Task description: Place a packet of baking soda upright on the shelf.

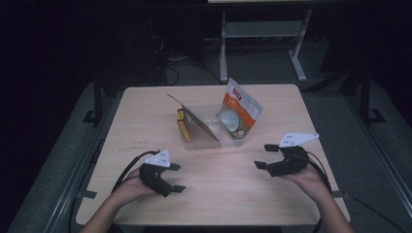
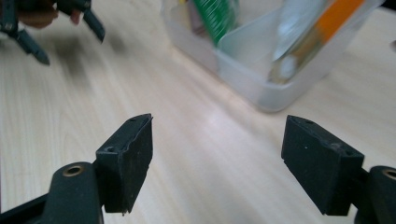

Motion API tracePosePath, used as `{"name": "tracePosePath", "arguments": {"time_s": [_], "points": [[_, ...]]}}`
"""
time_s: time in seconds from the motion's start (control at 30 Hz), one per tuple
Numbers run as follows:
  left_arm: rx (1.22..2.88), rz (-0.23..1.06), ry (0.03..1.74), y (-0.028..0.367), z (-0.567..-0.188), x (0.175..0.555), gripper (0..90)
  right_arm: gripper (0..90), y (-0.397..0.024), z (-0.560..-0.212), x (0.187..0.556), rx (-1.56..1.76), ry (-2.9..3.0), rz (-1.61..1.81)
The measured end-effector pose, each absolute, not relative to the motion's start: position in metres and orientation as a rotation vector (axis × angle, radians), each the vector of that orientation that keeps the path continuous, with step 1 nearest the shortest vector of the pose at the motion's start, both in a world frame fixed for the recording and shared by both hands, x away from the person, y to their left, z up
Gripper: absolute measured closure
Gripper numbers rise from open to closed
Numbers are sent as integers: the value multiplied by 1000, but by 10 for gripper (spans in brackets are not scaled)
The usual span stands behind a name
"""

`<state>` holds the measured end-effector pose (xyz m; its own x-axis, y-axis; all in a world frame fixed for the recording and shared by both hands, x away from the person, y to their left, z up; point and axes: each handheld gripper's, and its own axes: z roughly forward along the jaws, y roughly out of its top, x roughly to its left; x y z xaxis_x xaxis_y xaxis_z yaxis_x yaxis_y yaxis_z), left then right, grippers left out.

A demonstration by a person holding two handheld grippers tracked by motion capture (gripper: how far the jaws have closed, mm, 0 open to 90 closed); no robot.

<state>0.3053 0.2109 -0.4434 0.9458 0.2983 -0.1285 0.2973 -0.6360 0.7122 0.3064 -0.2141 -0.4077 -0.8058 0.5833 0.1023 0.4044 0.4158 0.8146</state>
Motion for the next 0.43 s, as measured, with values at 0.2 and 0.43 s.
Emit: {"name": "tracePosePath", "arguments": {"time_s": [0.2, 0.43], "points": [[2314, -2, 407, 209, -448, 305, 178, 246, -199, -427, 299, 811, 2566, 1245], [2314, 11, 405, 209, -448, 306, 177, 245, -194, -430, 298, 780, 2582, 1234]]}}
